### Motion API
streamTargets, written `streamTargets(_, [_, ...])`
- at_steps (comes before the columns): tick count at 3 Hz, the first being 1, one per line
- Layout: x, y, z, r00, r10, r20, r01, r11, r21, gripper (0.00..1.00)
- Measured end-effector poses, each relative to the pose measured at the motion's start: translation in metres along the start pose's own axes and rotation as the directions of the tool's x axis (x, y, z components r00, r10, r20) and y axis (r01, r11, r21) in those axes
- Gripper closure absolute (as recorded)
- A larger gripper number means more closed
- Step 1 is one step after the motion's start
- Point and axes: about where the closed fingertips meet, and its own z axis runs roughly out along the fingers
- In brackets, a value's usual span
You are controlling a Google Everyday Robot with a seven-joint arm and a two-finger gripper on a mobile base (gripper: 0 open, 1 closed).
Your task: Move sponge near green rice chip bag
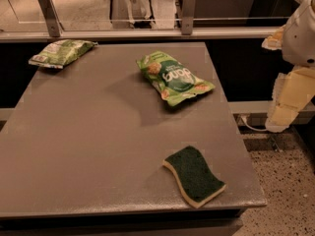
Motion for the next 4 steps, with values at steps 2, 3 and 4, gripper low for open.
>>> streamTargets(2, [-0.010, 0.025, -0.003, 1.000, -0.011, -0.002, 0.011, 0.9999, -0.004, 0.00])
streamTargets(3, [-0.026, 0.067, -0.005, 1.000, -0.007, 0.021, 0.008, 0.9992, -0.039, 0.00])
streamTargets(4, [-0.048, 0.109, 0.009, 0.999, -0.029, 0.038, 0.032, 0.9946, -0.099, 0.00])
